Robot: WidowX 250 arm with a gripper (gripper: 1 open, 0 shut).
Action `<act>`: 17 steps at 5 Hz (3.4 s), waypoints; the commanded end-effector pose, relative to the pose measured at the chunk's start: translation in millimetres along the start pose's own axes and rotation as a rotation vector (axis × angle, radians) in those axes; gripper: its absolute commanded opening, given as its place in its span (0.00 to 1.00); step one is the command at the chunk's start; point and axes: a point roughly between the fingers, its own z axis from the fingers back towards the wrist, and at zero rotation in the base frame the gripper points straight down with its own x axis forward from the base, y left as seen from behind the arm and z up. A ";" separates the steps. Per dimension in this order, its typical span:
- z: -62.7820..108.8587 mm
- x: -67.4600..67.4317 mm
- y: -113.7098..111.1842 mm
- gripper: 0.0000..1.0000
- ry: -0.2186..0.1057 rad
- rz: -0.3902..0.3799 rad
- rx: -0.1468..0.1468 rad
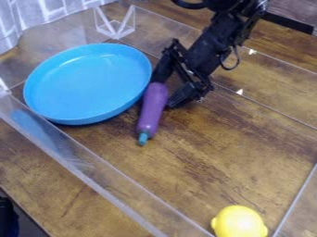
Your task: Put the purple eggplant on the blue tray
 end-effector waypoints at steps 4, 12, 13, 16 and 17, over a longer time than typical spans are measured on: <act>-26.2 -23.7 11.0 1.00 0.028 -0.089 0.038; -10.0 -15.9 34.4 0.00 -0.076 -0.280 0.156; -11.0 -13.6 35.7 0.00 -0.060 -0.225 0.127; -15.6 -3.5 51.0 0.00 -0.009 -0.098 0.056; -15.7 -13.6 52.7 1.00 0.001 -0.070 0.023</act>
